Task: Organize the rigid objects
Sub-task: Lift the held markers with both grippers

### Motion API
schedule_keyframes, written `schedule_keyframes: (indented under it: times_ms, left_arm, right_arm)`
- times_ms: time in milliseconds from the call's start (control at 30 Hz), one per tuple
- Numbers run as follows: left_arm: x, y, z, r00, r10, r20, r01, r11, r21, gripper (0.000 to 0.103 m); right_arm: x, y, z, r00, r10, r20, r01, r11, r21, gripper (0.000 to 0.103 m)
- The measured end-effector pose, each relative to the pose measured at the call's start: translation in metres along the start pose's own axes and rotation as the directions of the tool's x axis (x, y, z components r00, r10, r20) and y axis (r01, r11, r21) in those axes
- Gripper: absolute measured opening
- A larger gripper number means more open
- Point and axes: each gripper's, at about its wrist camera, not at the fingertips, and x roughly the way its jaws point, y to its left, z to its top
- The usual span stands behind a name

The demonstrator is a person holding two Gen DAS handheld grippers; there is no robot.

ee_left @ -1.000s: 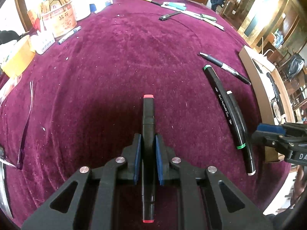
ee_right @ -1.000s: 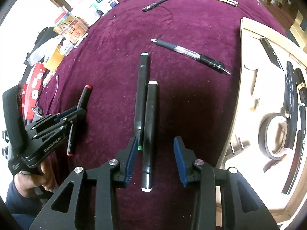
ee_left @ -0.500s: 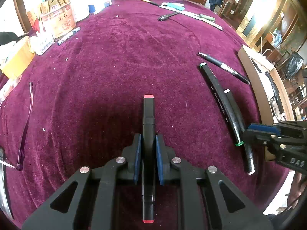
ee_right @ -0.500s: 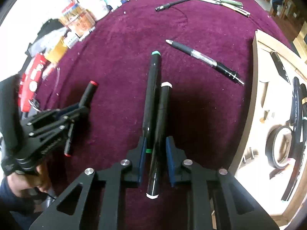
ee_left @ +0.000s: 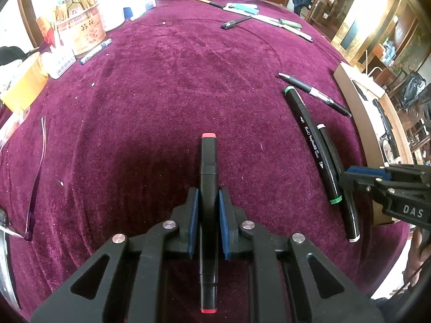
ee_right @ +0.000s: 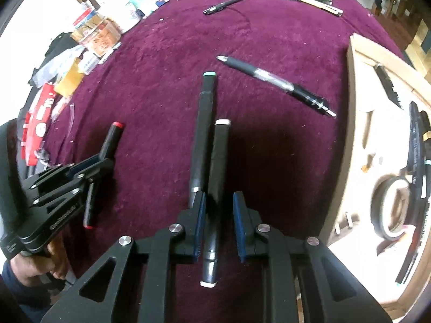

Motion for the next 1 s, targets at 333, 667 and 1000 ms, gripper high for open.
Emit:
schedule_keyframes:
  times_ms: [333, 667, 1000]
  left_arm:
    - [0.0, -0.002, 0.0, 1.0, 0.015, -0.002, -0.014, 1.0, 0.011, 0.013]
    - [0.0, -0.004, 0.0, 1.0, 0.021, 0.004, -0.022, 0.999, 0.033, 0.012]
    - [-0.015, -0.001, -0.008, 1.0, 0.01, 0.01, -0.01, 1.0, -0.024, 0.012]
  right_arm:
    - [0.007, 0.014, -0.005, 0.998, -0.062, 0.003, 0.062, 0.994, -0.09, 0.017]
    - [0.006, 0.021, -0.01, 0.993, -0.11, 0.032, 0.113, 0.987, -0.11, 0.018]
    - [-0.016, 0.008, -0.021, 0.995, -0.04, 0.093, 0.043, 0.999, -0.032, 0.013]
